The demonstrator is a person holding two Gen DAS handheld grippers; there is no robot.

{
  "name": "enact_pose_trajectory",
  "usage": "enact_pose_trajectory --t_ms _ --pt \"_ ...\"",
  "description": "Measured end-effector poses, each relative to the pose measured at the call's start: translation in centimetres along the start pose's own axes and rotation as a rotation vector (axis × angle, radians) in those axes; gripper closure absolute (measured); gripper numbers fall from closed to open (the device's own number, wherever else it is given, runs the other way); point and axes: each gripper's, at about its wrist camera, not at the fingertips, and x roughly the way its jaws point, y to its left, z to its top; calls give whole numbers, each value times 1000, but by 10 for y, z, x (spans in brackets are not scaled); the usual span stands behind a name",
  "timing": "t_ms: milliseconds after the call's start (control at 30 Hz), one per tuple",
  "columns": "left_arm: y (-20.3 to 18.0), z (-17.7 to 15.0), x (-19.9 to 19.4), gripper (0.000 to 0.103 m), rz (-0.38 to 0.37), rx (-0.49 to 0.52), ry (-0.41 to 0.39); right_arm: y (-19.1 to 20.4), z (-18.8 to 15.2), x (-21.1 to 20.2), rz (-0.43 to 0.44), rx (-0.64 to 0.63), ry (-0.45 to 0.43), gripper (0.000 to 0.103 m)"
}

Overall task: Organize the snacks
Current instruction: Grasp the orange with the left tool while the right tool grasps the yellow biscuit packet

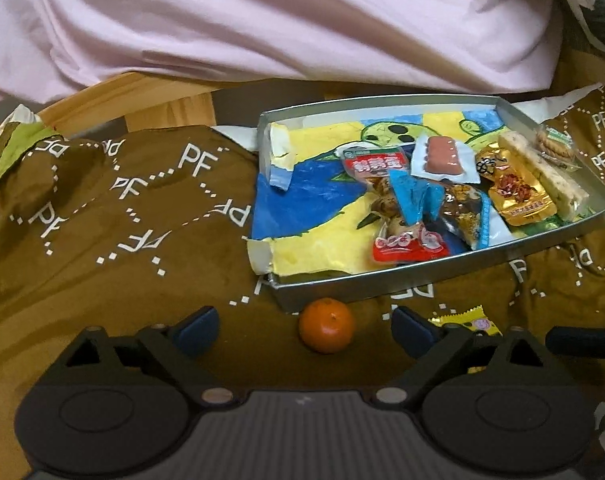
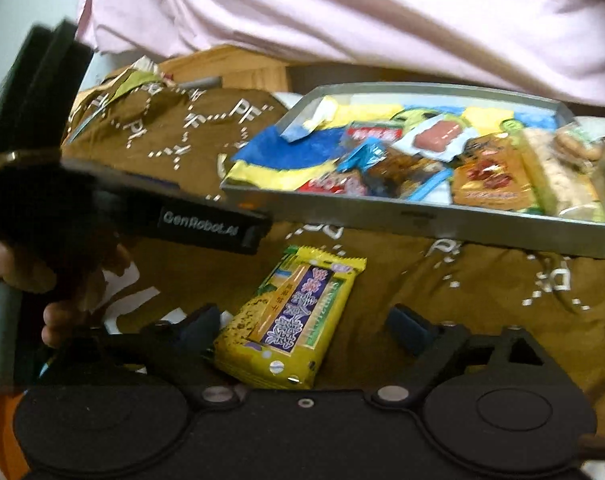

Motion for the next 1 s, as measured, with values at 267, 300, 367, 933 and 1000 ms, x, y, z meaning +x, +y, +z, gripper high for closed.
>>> enact_pose_trajectory --t_ms 267,300,367,933,1000 --pt "-11 0 4 24 -42 69 4 3 -2 -6 11 -58 14 26" --pt "-10 0 7 27 -46 67 14 2 -3 -4 18 -53 26 25" --pt "-9 -2 14 30 -45 58 43 -2 -3 2 31 -25 46 22" --pt "-19 -9 18 68 72 90 16 -1 -5 6 52 -19 41 36" --pt "-22 -9 16 68 85 97 22 0 -5 6 53 -20 39 37"
